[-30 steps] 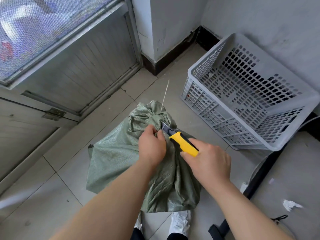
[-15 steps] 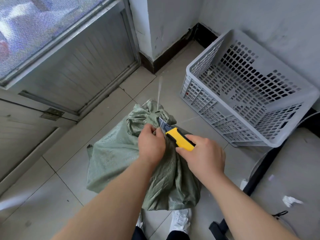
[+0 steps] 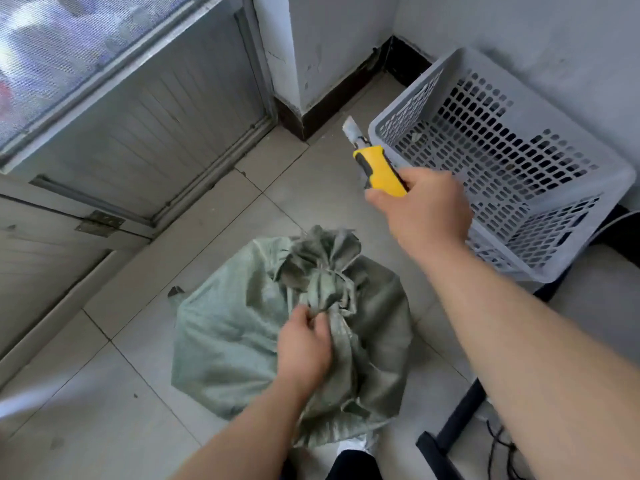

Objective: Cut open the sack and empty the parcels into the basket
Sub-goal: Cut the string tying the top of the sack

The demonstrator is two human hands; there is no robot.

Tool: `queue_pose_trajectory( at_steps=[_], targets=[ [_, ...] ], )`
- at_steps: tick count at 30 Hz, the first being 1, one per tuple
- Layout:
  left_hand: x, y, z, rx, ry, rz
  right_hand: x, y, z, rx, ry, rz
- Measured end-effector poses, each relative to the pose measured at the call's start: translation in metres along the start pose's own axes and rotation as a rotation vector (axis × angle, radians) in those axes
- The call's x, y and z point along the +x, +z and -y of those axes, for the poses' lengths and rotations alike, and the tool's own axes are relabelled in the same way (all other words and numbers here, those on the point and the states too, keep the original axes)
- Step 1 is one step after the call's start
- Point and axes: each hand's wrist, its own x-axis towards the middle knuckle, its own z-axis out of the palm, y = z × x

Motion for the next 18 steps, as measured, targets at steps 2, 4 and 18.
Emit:
queue_pose_trajectory(
  at_steps=[2, 4, 18],
  targets=[
    [0.013, -0.014, 0.006, -0.035, -0.040, -0.042, 0.006, -0.011, 0.002, -0.068, -0.060, 0.037],
    [0.034, -0.032, -0.008, -0.091, 0.016, -0.020, -0.002, -0.010, -0.015, -0.075, -0.028, 0.074],
    [0.064, -0.067, -0.093, -0.416, -0.111, 0.045, -0.034, -0.002, -0.018, 0.095, 0.023, 0.314]
  ],
)
